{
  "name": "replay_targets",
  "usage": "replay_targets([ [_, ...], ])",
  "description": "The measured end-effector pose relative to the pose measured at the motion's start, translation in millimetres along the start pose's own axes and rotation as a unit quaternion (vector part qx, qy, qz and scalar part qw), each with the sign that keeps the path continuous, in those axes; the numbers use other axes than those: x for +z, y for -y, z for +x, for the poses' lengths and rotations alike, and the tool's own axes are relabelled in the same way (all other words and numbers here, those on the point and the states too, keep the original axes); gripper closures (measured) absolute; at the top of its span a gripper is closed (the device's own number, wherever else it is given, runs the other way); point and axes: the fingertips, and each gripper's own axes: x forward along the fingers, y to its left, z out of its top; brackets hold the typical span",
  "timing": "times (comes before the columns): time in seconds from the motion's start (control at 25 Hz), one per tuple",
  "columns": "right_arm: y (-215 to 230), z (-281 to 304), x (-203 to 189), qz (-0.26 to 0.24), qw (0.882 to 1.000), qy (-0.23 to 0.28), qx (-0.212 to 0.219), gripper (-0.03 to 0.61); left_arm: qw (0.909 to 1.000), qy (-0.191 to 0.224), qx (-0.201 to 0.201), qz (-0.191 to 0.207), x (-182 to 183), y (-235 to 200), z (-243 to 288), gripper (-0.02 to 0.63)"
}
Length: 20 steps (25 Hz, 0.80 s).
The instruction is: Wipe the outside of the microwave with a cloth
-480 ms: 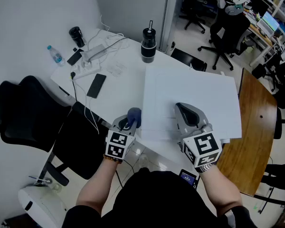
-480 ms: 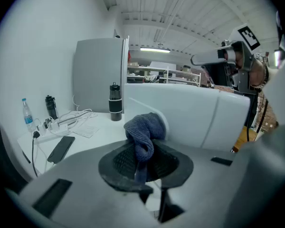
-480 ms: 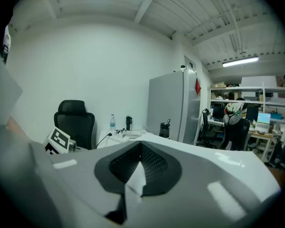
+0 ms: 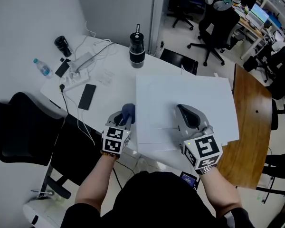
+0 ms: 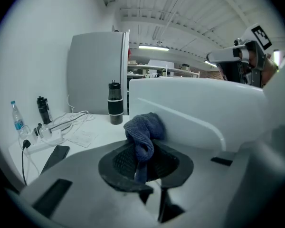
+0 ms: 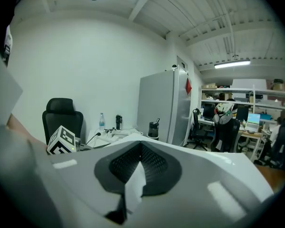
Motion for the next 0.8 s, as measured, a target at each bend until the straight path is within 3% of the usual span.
replay_targets([
  [0.8, 35, 16, 5, -0.002, 0.999, -0.008, -0.039, 0.577, 0.9999, 0.000, -0.004, -0.010, 34, -46, 57, 0.554],
])
